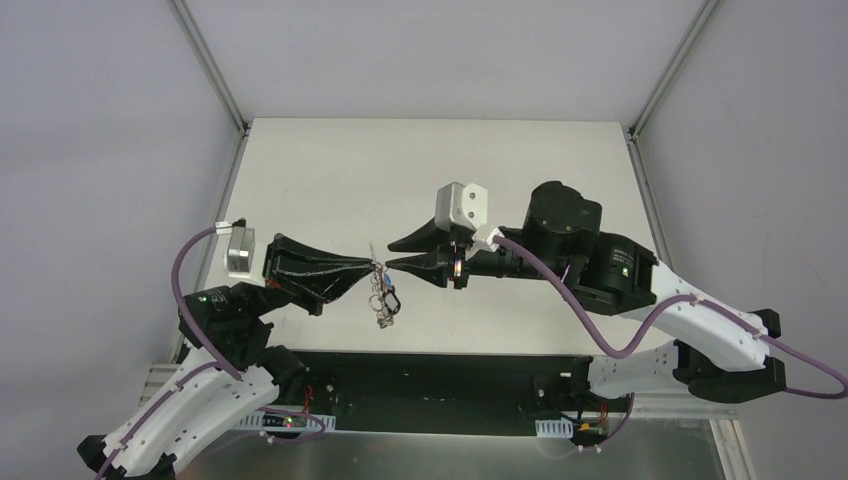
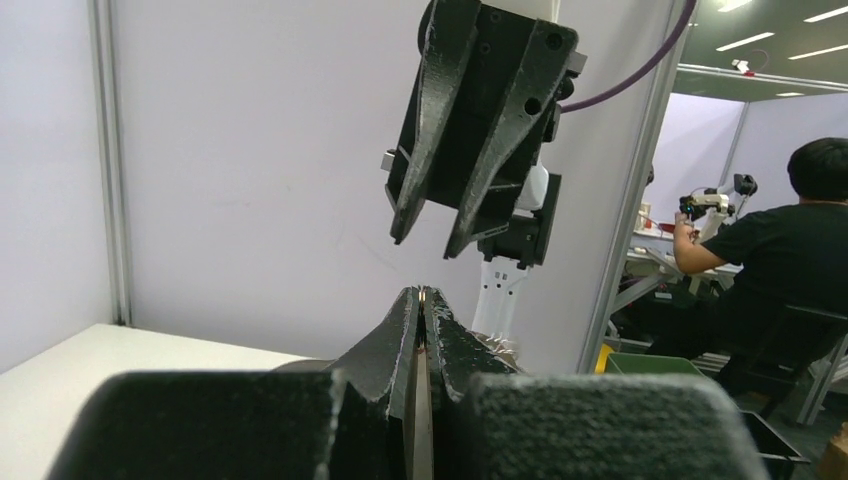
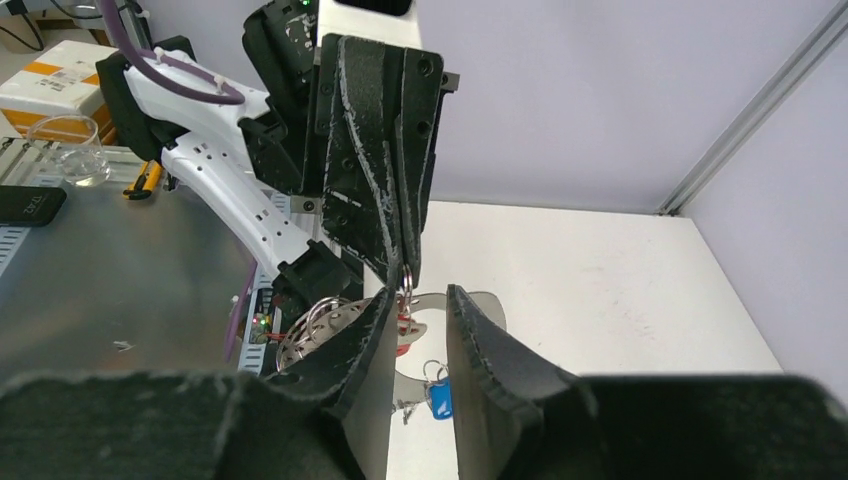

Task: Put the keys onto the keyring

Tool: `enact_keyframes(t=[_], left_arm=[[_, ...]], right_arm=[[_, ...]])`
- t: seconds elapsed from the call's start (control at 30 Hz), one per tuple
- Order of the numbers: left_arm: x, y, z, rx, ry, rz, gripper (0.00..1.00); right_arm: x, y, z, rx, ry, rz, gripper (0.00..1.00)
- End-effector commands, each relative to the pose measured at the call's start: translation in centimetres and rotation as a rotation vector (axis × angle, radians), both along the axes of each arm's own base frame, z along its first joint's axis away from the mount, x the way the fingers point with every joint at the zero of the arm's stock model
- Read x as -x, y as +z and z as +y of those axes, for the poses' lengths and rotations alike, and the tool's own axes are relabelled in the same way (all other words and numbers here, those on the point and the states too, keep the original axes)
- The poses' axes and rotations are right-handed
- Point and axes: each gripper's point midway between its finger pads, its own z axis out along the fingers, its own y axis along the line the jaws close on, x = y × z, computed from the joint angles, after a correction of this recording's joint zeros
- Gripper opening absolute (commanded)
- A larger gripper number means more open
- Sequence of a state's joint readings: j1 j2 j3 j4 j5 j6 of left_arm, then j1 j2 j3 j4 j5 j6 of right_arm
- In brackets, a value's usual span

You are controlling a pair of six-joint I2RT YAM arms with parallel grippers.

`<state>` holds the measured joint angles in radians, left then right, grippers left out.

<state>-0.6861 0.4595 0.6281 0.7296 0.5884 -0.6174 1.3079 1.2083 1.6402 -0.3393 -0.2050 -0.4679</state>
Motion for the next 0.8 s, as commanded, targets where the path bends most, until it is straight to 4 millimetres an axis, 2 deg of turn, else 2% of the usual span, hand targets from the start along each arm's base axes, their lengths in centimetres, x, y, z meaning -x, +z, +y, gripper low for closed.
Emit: enact_keyframes(t=[0.0, 0.1, 0.23, 0.77], left_arm=[[2.3, 2.8, 1.9, 0.134, -0.016, -0.116, 0.0], [2.4, 3.1, 2.2, 0.162, -0.016, -0.136, 0.0], [2.8, 3.7, 2.4, 0.186, -0.024, -0.162, 0.0], [2.7, 4.6, 2.6, 0.252, -0.046, -0.186, 0.0]], right_arm=[[0.3, 3.8, -0.9, -0.098, 0.008, -0.05, 0.28], [0.3, 4.1, -1.2, -0.076, 0.001, -0.038, 0.3], [0.1, 3.2, -0.8, -0.04, -0.006, -0.009, 0.31], [1.9, 3.1, 0.4, -0.034, 0.089, 0.092, 0.34]])
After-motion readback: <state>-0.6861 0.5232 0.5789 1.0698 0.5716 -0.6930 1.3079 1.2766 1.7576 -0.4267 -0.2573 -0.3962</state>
